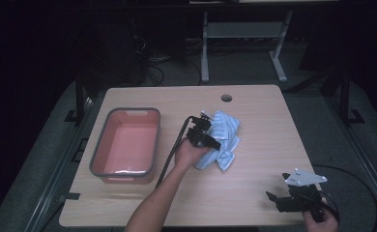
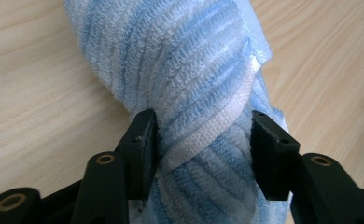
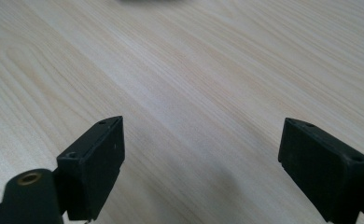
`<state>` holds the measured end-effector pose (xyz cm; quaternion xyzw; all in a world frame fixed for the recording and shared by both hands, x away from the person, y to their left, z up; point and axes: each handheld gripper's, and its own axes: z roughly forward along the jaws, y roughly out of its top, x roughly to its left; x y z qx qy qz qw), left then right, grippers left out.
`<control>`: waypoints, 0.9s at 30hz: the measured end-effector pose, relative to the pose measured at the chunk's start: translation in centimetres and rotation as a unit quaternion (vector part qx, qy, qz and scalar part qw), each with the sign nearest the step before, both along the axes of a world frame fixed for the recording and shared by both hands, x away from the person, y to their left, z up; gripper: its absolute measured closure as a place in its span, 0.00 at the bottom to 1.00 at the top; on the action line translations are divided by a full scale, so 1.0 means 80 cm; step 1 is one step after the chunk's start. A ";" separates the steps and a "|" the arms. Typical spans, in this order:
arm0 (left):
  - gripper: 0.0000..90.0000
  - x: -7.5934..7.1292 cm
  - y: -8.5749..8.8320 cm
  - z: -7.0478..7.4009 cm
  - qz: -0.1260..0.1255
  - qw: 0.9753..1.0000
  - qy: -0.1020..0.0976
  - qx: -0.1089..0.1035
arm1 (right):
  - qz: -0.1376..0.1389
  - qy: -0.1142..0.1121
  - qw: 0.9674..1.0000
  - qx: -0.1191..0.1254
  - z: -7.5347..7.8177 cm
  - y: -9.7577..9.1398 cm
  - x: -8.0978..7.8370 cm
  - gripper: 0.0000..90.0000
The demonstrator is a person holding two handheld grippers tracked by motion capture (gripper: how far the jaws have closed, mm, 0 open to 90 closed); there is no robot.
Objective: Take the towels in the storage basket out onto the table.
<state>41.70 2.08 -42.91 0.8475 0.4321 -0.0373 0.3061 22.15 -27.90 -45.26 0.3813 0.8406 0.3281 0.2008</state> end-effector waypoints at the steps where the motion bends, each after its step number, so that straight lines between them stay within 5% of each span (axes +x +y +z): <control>1: 0.51 0.000 0.000 0.000 -0.002 1.000 0.000 0.001 | 0.000 0.000 1.000 0.000 0.000 0.000 0.000 0.15; 27: 0.40 -0.022 0.023 0.009 0.002 0.999 -0.009 -0.040 | 0.007 0.002 1.000 -0.002 0.000 0.003 0.004 0.16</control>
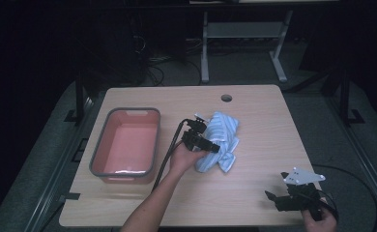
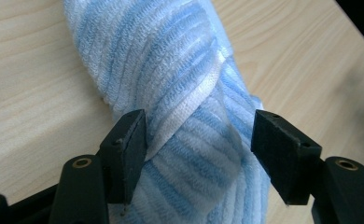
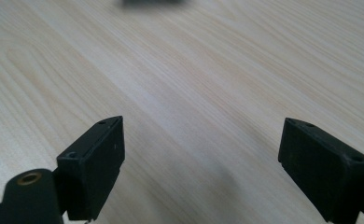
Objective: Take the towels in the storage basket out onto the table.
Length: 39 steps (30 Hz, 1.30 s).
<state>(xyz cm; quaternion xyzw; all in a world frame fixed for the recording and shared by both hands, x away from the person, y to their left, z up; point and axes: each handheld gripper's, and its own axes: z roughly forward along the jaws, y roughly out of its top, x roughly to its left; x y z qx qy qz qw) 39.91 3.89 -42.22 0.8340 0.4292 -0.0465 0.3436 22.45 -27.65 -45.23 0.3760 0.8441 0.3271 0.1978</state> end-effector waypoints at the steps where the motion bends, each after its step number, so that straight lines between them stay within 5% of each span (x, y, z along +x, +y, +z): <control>1: 0.40 -0.001 0.002 0.000 0.002 1.000 0.000 -0.002 | 0.003 0.000 1.000 0.002 0.000 0.000 0.000 0.15; 39: 0.32 -0.035 0.044 0.036 0.009 0.999 -0.036 -0.017 | 0.005 -0.002 1.000 -0.002 0.002 0.004 -0.003 0.15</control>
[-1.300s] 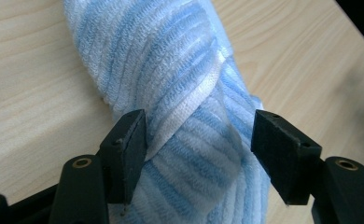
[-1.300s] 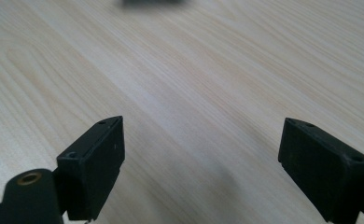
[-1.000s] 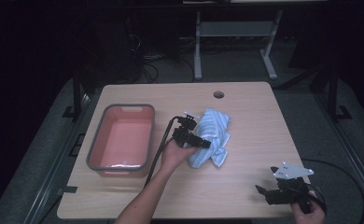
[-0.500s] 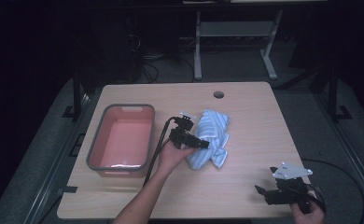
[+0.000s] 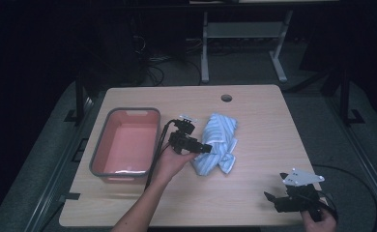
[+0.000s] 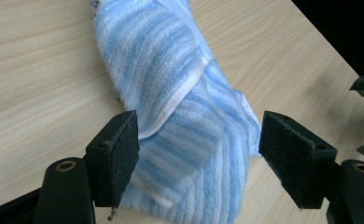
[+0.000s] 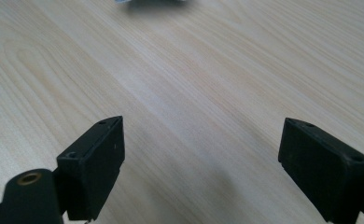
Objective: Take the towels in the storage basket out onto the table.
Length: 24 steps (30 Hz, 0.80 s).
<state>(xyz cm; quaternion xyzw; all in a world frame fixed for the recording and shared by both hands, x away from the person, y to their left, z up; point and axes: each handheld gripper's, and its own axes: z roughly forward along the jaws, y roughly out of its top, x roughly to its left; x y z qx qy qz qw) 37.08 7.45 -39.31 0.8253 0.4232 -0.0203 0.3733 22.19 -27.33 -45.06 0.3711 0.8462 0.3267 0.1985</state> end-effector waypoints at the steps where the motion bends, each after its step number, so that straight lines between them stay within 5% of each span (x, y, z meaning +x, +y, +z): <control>1: 0.32 -0.002 0.002 0.000 -0.002 1.000 -0.001 0.003 | 0.000 0.000 1.000 0.000 0.000 0.000 0.000 0.16; 18: 0.31 -0.029 0.023 -0.005 -0.007 1.000 -0.015 0.010 | -0.001 -0.001 1.000 0.001 -0.001 -0.001 0.000 0.15; 24: 0.31 -0.039 0.029 -0.011 -0.003 1.000 -0.012 -0.008 | -0.003 0.000 1.000 0.002 -0.001 -0.002 -0.001 0.15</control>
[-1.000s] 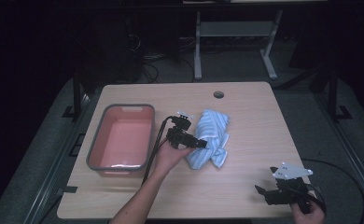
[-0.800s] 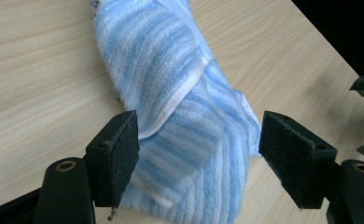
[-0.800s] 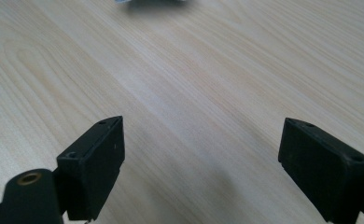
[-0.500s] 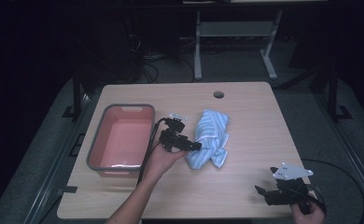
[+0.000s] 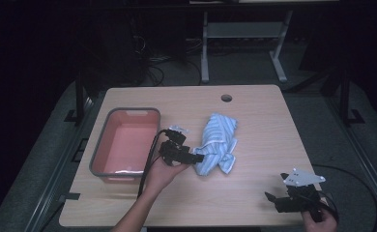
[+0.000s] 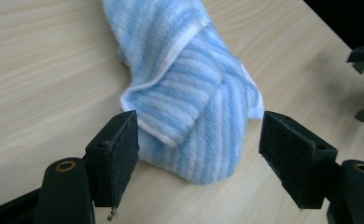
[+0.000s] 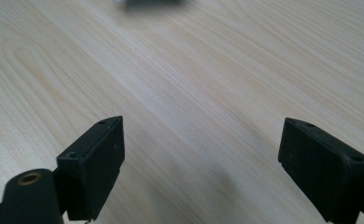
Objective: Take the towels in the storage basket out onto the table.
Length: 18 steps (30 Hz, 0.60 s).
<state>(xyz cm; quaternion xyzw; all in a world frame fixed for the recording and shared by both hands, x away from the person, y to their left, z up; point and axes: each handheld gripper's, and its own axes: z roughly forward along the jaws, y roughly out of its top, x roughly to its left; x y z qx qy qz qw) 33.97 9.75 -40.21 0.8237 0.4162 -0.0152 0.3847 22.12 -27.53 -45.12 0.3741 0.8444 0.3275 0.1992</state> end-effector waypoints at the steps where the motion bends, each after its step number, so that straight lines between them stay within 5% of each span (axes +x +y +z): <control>1: 0.31 -0.002 0.001 -0.001 -0.004 1.000 0.003 0.001 | 0.000 -0.001 1.000 0.001 0.000 0.000 0.000 0.15; 18: 0.30 -0.037 0.004 -0.012 -0.025 1.000 -0.010 0.012 | 0.001 0.002 1.000 0.002 -0.001 -0.001 0.002 0.15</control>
